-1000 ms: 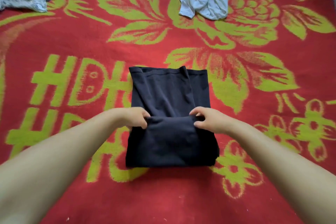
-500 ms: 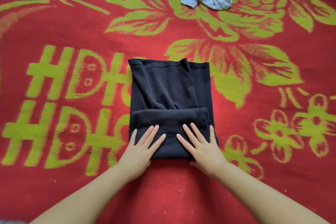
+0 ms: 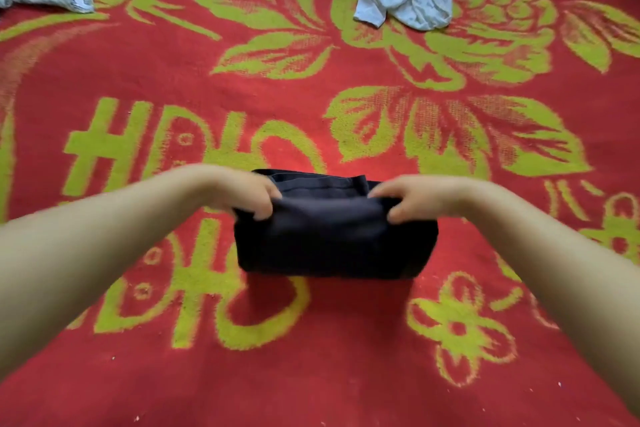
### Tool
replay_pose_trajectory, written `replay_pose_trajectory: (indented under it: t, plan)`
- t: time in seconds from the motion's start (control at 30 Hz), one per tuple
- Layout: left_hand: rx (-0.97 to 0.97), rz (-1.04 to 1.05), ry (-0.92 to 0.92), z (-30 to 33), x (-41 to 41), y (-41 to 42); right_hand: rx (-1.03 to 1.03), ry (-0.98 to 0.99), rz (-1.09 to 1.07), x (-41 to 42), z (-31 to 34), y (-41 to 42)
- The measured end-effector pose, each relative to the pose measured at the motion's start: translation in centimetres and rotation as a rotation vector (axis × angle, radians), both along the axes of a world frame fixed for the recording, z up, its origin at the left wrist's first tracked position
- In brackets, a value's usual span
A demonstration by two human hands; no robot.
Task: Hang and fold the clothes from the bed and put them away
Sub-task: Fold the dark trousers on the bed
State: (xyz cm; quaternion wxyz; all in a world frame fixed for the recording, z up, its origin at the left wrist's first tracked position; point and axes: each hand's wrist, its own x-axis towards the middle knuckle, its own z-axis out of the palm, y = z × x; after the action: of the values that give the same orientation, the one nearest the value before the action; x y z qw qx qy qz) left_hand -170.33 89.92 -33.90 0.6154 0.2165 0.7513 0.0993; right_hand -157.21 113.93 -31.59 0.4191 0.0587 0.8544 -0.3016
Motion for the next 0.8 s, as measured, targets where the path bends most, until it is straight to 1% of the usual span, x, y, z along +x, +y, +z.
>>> replay_pose_trajectory:
  t: [0.07, 0.1, 0.17, 0.2, 0.23, 0.27, 0.3, 0.33, 0.37, 0.4, 0.47, 0.53, 0.63, 0.7, 0.73, 0.8]
  plan:
    - [-0.007, 0.081, 0.188, -1.7, -2.8, 1.7, 0.135, 0.137, -0.209, -2.2, -2.4, 1.1]
    - [-0.027, 0.062, 0.321, -2.7, -3.4, 2.4, 0.207, 0.165, -0.256, -2.7, -3.7, 1.0]
    - [-0.068, -0.002, 0.715, -5.1, -2.6, 3.4, 0.365, 0.151, -0.256, -2.9, -6.4, -0.2]
    - [-0.041, -0.005, 0.887, -5.9, -1.1, 3.8, 0.449, 0.193, -0.256, -2.7, -7.2, -1.5]
    - [0.05, -0.005, 1.019, -6.5, 0.8, 4.1, 0.521, 0.288, -0.264, -2.2, -7.9, -3.1]
    - [0.154, -0.026, 1.091, -7.1, 3.0, 4.4, 0.569, 0.418, -0.261, -1.6, -8.5, -4.7]
    - [0.233, -0.065, 1.124, -7.5, 5.2, 4.5, 0.593, 0.52, -0.224, -0.9, -8.9, -6.4]
    - [0.268, -0.104, 1.131, -8.2, 7.2, 4.4, 0.607, 0.576, -0.17, 0.0, -9.4, -7.7]
    - [0.262, -0.121, 1.109, -9.1, 8.5, 3.9, 0.615, 0.579, -0.137, 0.9, -10.3, -8.4]
    - [0.24, -0.111, 1.088, -9.9, 9.2, 3.3, 0.624, 0.566, -0.15, 1.8, -11.0, -8.4]
    - [0.217, -0.055, 1.056, -11.6, 8.9, 1.8, 0.621, 0.524, -0.27, 3.5, -12.5, -6.6]
    - [0.18, 0.003, 1.029, -12.6, 7.7, 0.2, 0.615, 0.441, -0.364, 5.1, -13.1, -4.4]
    - [0.006, 0.163, 0.954, -13.4, 5.4, -2.9, 0.613, 0.296, -0.431, 7.4, -12.9, -1.8]
    - [-0.071, 0.249, 0.954, -12.6, 3.9, -4.5, 0.648, 0.297, -0.463, 7.7, -11.8, -1.0]
    - [-0.042, 0.228, 1.001, -12.1, 3.7, -4.7, 0.668, 0.354, -0.462, 7.4, -11.3, -1.3]
    - [0.16, 0.127, 1.137, -10.8, 4.9, -3.3, 0.66, 0.539, -0.428, 6.2, -10.3, -3.6]
